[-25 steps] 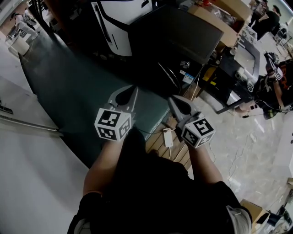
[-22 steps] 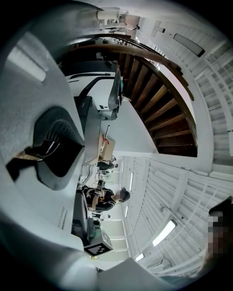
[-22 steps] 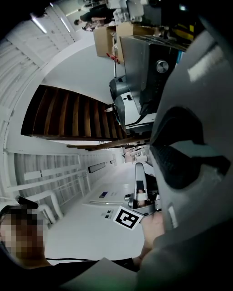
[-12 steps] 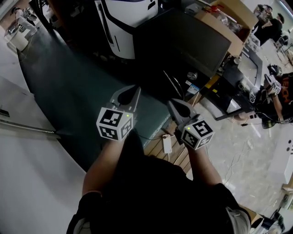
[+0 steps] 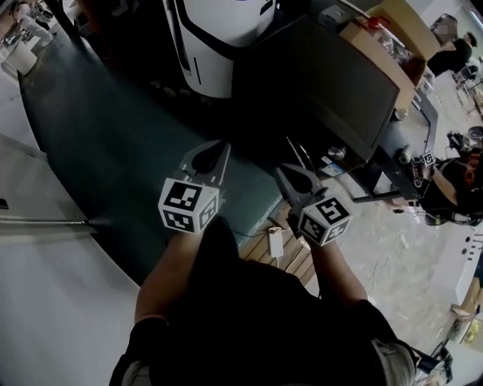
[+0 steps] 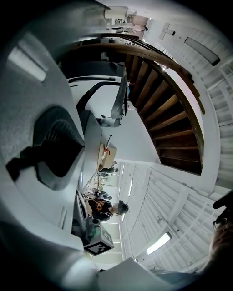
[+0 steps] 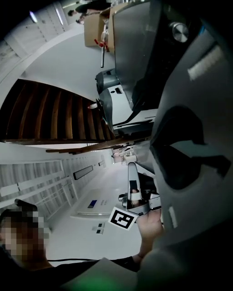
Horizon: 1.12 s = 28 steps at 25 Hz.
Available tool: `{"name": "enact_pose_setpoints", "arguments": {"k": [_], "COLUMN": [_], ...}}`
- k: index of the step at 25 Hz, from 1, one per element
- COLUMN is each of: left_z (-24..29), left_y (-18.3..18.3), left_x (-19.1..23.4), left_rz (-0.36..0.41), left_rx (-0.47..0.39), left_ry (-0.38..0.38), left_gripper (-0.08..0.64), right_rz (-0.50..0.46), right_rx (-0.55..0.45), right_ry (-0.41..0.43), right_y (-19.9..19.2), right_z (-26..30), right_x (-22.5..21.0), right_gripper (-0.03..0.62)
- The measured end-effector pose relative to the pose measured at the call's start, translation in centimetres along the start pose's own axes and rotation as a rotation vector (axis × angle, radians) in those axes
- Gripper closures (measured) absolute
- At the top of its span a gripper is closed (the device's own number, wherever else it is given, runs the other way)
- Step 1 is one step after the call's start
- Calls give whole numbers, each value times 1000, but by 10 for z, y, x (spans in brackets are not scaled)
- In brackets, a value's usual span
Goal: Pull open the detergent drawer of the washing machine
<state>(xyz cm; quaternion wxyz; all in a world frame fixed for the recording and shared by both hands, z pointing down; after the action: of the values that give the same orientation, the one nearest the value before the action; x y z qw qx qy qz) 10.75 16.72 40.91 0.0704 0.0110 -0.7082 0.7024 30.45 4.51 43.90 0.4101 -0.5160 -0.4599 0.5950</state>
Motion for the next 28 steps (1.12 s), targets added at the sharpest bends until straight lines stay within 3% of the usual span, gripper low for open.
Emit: {"name": "enact_pose_setpoints", "arguments": {"k": [6, 11, 20, 28], "left_z": [25, 40, 49, 80], "left_y": [30, 66, 79, 96], "left_x": [76, 115, 132, 139], "left_rz": [-49, -62, -90, -55], "left_rx": [37, 41, 43, 48], "left_ry": [-18, -61, -73, -93], "left_gripper": [549, 549, 549, 549], "right_rz": [6, 3, 23, 35], "right_rx": [48, 52, 73, 39], "right_ry": [-10, -28, -105, -112], "right_y": [44, 78, 87, 101], "right_z": [88, 125, 130, 140], "right_x": [4, 15, 1, -25], "right_gripper": [589, 589, 589, 589]}}
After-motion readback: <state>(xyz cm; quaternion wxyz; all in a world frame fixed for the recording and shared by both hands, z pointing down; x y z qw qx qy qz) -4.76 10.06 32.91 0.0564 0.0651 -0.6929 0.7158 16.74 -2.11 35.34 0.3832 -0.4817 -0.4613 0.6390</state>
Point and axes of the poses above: the fingertips, and each gripper's own axes: z forward along the fingers, x to its left, y out of its top, the point moved 9 cm from there along -z, backward along the fingers, and after that the axes turned 11 degrees about -x, right-handed, at the moved point
